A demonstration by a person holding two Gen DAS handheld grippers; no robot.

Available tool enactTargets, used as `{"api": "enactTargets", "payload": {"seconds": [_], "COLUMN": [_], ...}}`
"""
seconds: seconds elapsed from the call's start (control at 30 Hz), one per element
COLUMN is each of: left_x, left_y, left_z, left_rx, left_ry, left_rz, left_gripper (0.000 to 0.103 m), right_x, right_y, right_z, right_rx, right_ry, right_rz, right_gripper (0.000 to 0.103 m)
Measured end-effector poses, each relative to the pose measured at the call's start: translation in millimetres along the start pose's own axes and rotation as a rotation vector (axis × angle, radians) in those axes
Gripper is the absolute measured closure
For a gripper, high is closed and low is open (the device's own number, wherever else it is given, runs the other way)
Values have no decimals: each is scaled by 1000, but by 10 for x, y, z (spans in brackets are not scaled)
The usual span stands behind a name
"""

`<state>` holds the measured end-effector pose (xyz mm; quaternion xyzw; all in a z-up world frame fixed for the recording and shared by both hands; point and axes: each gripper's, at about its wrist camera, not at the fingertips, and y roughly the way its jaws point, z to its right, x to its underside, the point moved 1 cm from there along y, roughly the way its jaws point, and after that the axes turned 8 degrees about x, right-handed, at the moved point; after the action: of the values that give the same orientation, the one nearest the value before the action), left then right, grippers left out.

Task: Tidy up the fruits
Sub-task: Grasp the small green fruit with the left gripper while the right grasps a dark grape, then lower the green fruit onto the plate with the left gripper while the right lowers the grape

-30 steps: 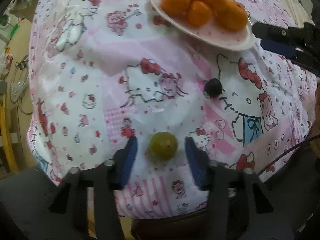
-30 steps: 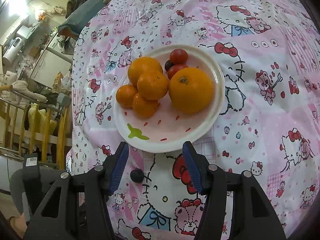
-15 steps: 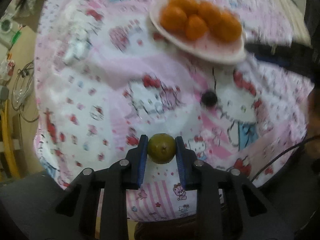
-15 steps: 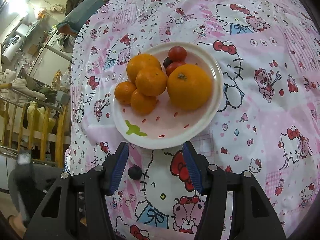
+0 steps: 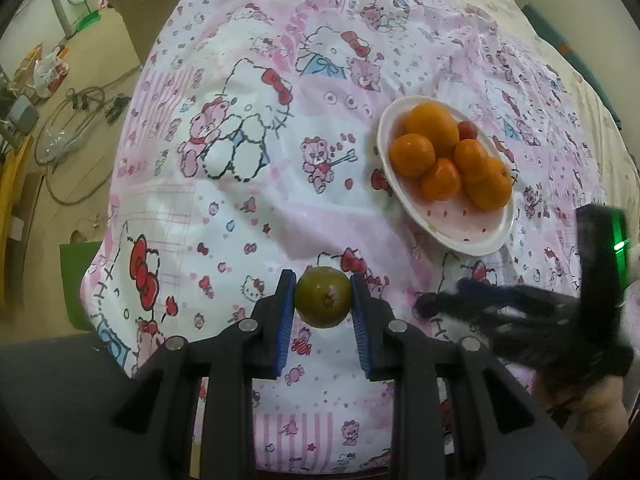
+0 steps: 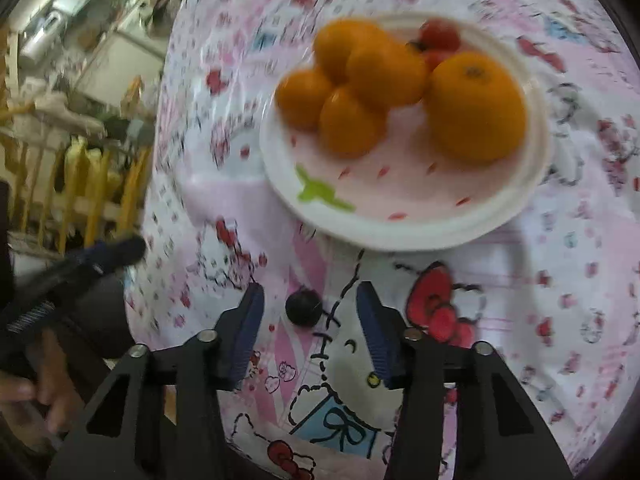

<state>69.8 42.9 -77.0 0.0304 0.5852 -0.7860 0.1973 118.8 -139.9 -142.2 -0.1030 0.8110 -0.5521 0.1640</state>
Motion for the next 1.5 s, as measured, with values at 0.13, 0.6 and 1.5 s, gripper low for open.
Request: {"api": "enactTargets", "payload": {"seconds": [0.13,0.6,1.5], "left_x": [12,54,-641], "left_y": [-10,43,564], "left_z": [6,19,910], "left_rx": [-6,-32,87], "left_ry": [5,28,273], "left_rz": [2,-2,-44], "left_gripper": [79,79,79], "right_x": [19,65,-455], "right_y": [130,-29,-800], "right_z": [-106,-178,1004], "right_rx": [50,64,-17], "right_ry": [-61,-117,186], "right_rz": [-18,51,226], "right_gripper": [64,80,80]}}
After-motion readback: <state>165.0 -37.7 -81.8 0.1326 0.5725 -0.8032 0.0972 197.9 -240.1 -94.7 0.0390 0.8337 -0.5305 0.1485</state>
